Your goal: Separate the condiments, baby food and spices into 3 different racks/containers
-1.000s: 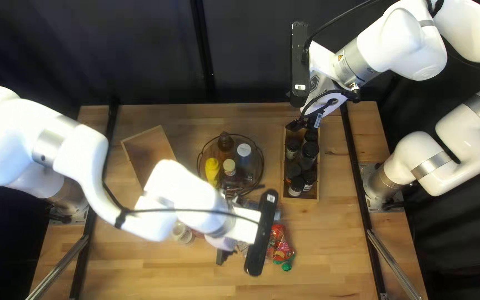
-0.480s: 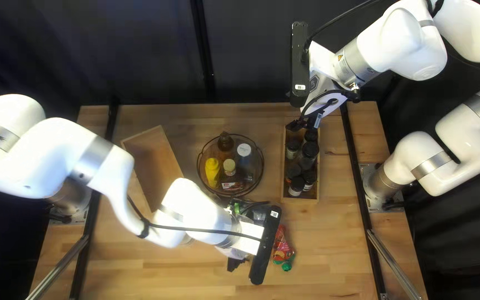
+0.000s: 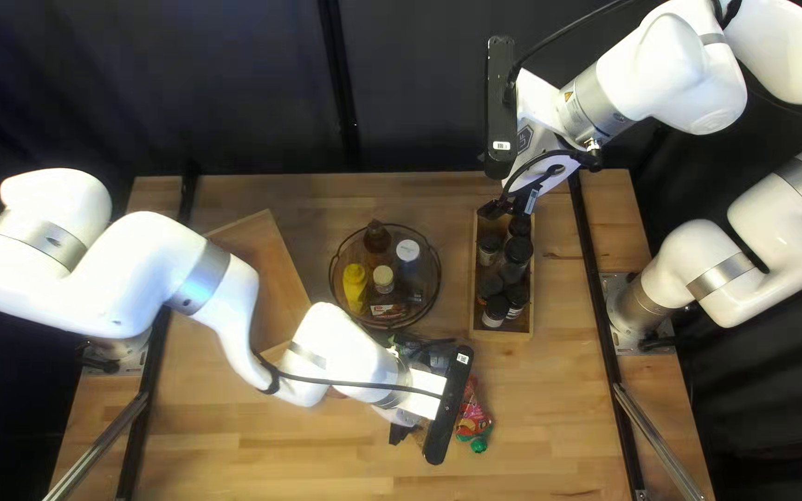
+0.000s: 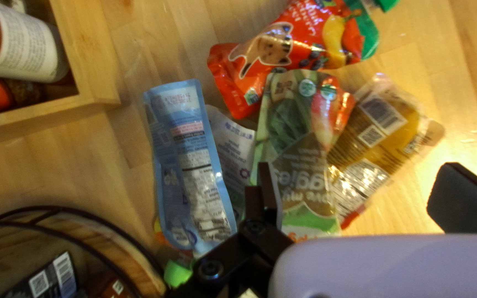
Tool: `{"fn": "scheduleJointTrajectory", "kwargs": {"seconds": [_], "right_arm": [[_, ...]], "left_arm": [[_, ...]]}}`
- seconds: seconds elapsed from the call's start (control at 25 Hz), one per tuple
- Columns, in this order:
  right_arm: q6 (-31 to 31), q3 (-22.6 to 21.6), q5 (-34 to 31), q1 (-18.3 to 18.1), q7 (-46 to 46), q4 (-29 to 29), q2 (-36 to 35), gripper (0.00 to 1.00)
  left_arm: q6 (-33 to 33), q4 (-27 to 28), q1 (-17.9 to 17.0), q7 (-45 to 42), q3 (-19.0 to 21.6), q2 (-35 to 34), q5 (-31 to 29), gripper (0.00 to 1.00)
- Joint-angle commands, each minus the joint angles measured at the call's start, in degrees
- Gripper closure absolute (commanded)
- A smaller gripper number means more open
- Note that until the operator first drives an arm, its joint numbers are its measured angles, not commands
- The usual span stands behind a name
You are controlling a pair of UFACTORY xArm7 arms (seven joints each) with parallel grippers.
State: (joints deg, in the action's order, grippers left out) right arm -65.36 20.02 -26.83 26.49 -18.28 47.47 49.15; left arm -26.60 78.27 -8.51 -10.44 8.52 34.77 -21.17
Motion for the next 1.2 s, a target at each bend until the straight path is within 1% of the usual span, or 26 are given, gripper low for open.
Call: {"fn": "scheduleJointTrajectory", "kwargs": {"seconds": [0.04,0.08,0.12,0.16,0.4,0.56,0.68,0.72,0.88,0.92,0.96,1.0,1.12,1.2], "right_arm": [[0.0,0.0,0.0,0.0,0.0,0.0,0.0,0.0],[0.0,0.0,0.0,0.0,0.0,0.0,0.0,0.0],[0.0,0.0,0.0,0.0,0.0,0.0,0.0,0.0],[0.0,0.0,0.0,0.0,0.0,0.0,0.0,0.0],[0.0,0.0,0.0,0.0,0.0,0.0,0.0,0.0],[0.0,0.0,0.0,0.0,0.0,0.0,0.0,0.0],[0.0,0.0,0.0,0.0,0.0,0.0,0.0,0.0],[0.0,0.0,0.0,0.0,0.0,0.0,0.0,0.0],[0.0,0.0,0.0,0.0,0.0,0.0,0.0,0.0],[0.0,0.0,0.0,0.0,0.0,0.0,0.0,0.0],[0.0,0.0,0.0,0.0,0.0,0.0,0.0,0.0],[0.0,0.0,0.0,0.0,0.0,0.0,0.0,0.0],[0.0,0.0,0.0,0.0,0.0,0.0,0.0,0.0],[0.0,0.0,0.0,0.0,0.0,0.0,0.0,0.0]], "left_arm": [[0.1,-0.1,0.0,-0.2,-0.5,0.4,-0.3,0.19],[0.2,-0.1,0.0,-0.3,-0.6,0.4,-0.3,0.46],[0.2,-0.2,0.0,-0.4,-0.7,0.4,-0.3,0.95],[0.2,-0.2,0.0,-0.5,-0.8,0.5,-0.4,1.0],[0.3,-1.1,0.0,-1.0,-1.1,0.1,-0.4,1.0],[-2.0,-2.4,0.2,-0.9,-0.4,-3.0,0.4,1.0],[-6.0,-3.7,0.8,0.2,1.2,-7.6,2.8,1.0],[-7.8,-4.1,1.3,1.3,2.3,-9.7,4.4,1.0],[-12.7,-4.1,2.0,4.0,4.5,-14.5,8.5,1.0],[-15.3,-4.0,1.7,4.4,5.1,-16.8,9.7,1.0],[-16.0,-3.9,1.7,4.5,5.3,-17.4,10.0,1.0],[-18.4,-4.0,1.4,4.8,5.9,-20.0,10.9,1.0],[-23.5,-3.5,0.7,4.5,6.6,-23.6,11.1,1.0],[-27.0,-4.4,0.5,4.3,6.8,-27.1,11.1,1.0]]}}
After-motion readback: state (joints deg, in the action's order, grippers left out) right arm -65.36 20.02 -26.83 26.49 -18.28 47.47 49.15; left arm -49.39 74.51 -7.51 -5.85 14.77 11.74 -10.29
